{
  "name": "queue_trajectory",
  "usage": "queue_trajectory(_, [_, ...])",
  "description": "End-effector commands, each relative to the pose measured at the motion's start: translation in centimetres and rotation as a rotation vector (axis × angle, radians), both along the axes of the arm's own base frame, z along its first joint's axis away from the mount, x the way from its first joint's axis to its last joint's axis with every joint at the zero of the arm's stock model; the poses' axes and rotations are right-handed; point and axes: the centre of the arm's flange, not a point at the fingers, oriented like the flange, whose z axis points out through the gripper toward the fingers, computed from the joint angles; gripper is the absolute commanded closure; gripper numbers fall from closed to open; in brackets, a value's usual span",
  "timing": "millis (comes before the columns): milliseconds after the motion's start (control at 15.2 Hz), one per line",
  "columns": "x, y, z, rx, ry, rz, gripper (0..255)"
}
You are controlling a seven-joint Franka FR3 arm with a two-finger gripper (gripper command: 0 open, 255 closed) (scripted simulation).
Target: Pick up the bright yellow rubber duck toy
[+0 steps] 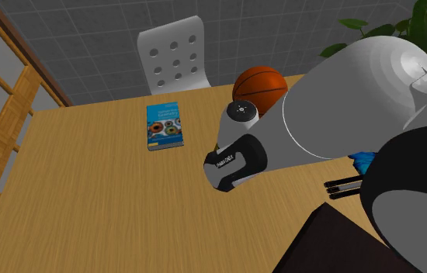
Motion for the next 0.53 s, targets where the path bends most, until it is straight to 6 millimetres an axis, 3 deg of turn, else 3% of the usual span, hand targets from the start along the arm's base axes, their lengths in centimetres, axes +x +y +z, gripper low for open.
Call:
queue_trajectory(0, [0.1,0.1,0.0,0.0,-0.001,0.002,255])
queue_trajectory(462, [0.1,0.1,3.7,0.0,-0.001,0.002,255])
